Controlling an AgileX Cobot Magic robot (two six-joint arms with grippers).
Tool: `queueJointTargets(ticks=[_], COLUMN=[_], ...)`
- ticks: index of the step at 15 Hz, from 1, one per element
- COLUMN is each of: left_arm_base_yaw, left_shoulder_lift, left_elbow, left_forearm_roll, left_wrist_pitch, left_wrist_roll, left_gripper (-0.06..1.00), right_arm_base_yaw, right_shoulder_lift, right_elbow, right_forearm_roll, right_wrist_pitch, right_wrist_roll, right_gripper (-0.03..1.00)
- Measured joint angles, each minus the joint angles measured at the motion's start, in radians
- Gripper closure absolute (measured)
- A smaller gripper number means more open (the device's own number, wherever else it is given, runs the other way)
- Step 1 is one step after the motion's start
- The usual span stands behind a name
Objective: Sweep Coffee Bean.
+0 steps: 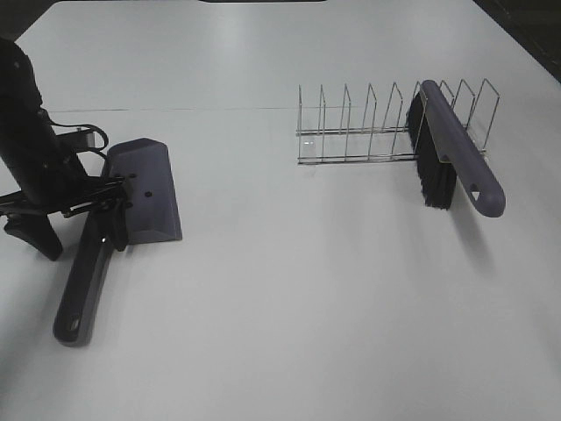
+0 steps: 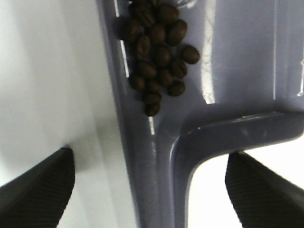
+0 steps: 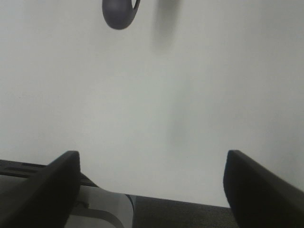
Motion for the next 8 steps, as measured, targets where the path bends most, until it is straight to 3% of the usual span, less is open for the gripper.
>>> queueJointTargets(ticks=[6, 8], left_arm_base_yaw=[0.0, 0.0], left_shoulder_lift=[-0.146, -0.208], left_elbow=[0.008, 0.008], left_forearm_roll=[0.085, 0.152], left_wrist_pitch=[-0.005, 0.064], left_wrist_roll=[0.004, 0.004], left_gripper=[0.13, 0.13], right_arm_base_yaw=[0.0, 0.0], right_shoulder_lift=[-0.267, -0.409], right_elbow=[0.189, 0.277], right_forearm_roll=[-0.007, -0.007], right_wrist_pitch=[-0.002, 0.024], right_wrist_roll=[-0.016, -0.016], right_gripper=[0.25, 0.25])
